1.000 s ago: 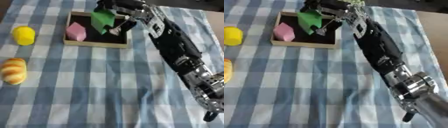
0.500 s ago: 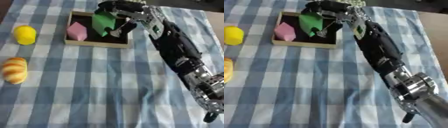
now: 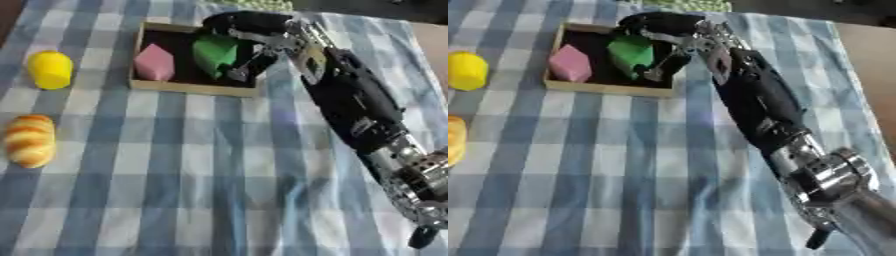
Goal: Pick up objects on the table and place them in the box.
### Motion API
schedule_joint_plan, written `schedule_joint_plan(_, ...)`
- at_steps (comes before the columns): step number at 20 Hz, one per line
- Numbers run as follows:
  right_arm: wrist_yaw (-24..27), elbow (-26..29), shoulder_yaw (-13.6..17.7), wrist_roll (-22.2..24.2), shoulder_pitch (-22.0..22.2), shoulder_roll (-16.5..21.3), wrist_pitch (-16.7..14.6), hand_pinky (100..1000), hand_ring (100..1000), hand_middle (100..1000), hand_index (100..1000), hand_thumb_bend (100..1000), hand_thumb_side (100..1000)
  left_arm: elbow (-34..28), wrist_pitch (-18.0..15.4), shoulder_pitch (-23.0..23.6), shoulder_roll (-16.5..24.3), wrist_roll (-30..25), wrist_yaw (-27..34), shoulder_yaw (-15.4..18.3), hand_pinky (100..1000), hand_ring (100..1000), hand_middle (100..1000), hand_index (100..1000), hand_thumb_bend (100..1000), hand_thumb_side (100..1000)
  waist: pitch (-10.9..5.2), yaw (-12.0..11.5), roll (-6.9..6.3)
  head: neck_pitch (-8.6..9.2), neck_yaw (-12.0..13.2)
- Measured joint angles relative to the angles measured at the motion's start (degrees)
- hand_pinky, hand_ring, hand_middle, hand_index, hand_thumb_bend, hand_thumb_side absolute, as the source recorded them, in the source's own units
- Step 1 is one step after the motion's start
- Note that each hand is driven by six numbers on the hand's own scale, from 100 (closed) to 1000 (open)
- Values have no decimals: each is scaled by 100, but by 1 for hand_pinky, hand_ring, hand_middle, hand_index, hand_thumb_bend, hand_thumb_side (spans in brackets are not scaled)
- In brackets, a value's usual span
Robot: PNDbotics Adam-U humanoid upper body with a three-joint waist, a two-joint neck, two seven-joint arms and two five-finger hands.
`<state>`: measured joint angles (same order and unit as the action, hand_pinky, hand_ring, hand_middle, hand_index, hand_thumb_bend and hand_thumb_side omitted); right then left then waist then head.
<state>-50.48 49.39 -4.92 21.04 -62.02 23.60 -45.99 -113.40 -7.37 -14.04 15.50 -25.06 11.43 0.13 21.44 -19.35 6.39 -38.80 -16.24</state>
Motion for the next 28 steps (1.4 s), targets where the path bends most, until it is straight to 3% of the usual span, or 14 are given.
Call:
schedule_joint_plan(1, 55, -1, 11, 25, -2, -2, 25, 1000, 1000, 888, 1000, 100, 110, 0, 2, 0, -11, -3, 0, 0, 1000, 875, 809, 841, 100, 565, 0, 5, 0, 0, 0)
schedule_joint_plan(2, 120, -1, 31, 56, -5, -4, 56, 1000, 1000, 924, 1000, 100, 199, 0, 5, 0, -21, -6, 0, 0, 1000, 876, 810, 841, 100, 565, 0, 10, 0, 1, 0)
schedule_joint_plan(5, 318, -1, 77, 150, -28, -10, 150, 1000, 1000, 988, 1000, 100, 327, 0, 14, 0, -38, -20, 0, -1, 1000, 876, 810, 841, 100, 565, 0, 12, 0, 3, 0)
schedule_joint_plan(9, 516, -2, 121, 240, -46, -10, 240, 1000, 1000, 1000, 1000, 100, 390, 0, 25, 3, -39, -38, 0, -1, 1000, 877, 811, 842, 100, 564, 0, 17, 0, 6, 5)
schedule_joint_plan(13, 641, 5, 145, 293, -46, -10, 292, 1000, 1000, 1000, 1000, 100, 354, 0, 36, 10, -39, -59, -3, -1, 1000, 878, 811, 842, 100, 564, 0, 27, 0, 7, 22)
schedule_joint_plan(16, 730, 40, 160, 331, -46, -10, 330, 1000, 1000, 1000, 1000, 100, 250, 0, 39, 17, -40, -65, -3, -1, 1000, 880, 811, 843, 100, 564, 0, 34, 0, 7, 28)
schedule_joint_plan(18, 738, 48, 164, 373, -46, -10, 372, 1000, 1000, 1000, 1000, 100, 118, 0, 46, 19, -40, -77, -5, -2, 1000, 882, 812, 844, 100, 564, 0, 34, 0, 8, 29)
schedule_joint_plan(24, 890, 62, 198, 469, -46, -10, 468, 1000, 1000, 1000, 1000, 100, 100, 0, 46, 35, -42, -104, -9, -2, 1000, 883, 812, 843, 100, 563, 0, 34, 0, 10, 35)
schedule_joint_plan(28, 1399, 325, 249, 534, -45, 62, 533, 1000, 1000, 915, 1000, 100, 100, 0, 41, 36, -42, -102, -10, -1, 1000, 884, 812, 842, 100, 566, 0, 71, 0, 9, 64)
